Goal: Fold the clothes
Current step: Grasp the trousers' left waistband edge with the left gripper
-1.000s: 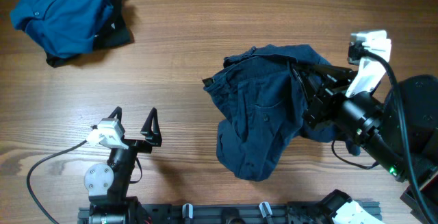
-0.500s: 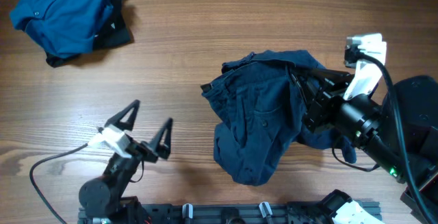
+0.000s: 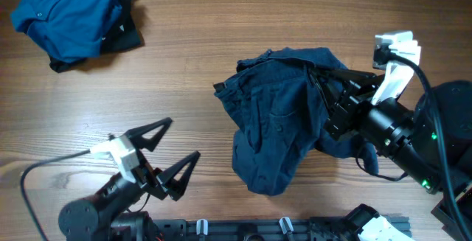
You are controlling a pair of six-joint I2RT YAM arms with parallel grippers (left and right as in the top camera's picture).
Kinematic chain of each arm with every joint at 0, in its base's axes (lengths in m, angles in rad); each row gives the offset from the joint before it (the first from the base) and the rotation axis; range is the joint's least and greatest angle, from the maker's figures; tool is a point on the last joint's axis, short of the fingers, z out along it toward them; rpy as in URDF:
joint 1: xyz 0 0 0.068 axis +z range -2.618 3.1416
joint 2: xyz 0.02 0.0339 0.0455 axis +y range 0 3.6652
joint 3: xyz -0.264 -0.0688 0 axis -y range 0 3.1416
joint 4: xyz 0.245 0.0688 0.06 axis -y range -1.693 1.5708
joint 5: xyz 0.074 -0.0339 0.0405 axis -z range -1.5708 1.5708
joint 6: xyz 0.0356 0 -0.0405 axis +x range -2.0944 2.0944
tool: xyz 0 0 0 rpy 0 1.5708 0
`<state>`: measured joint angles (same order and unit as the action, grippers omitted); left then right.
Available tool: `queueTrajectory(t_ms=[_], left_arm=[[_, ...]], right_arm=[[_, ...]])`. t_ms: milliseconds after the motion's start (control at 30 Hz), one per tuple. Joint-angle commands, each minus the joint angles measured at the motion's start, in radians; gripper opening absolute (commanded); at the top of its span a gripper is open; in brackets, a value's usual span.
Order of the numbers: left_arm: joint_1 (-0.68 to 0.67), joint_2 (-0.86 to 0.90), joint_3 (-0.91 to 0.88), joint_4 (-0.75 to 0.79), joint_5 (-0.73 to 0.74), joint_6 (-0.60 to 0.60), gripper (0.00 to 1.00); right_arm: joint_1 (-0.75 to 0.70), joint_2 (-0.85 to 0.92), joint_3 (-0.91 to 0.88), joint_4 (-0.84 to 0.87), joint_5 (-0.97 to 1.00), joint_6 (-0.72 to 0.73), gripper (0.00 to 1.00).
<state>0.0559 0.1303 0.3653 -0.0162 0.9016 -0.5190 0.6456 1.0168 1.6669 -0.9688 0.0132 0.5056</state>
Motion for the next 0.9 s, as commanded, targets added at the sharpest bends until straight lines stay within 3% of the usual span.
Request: queueTrajectory(t_ms=[0,100,267,867], left_arm=[[0.008,0.107,0.012,0.015,0.257,-0.077,1.0],[0.008,0.169,0.012,0.019,0.257,-0.093,1.0],[0.007,0.259,0.012,0.083,0.257,-0.249,1.0],[-0.08,0.62,0.012,0.235,0.279,-0.192,1.0]], right_arm=[[0.004,-0.005,0.022,0.058,-0.11,0.029,0.04],[0.004,-0.005,0.022,0.075,-0.156,0.047,0.04],[0.004,-0.005,0.022,0.081,-0.232,0.048,0.04],[0.004,-0.005,0.022,0.104,-0.303,0.074,0.04]])
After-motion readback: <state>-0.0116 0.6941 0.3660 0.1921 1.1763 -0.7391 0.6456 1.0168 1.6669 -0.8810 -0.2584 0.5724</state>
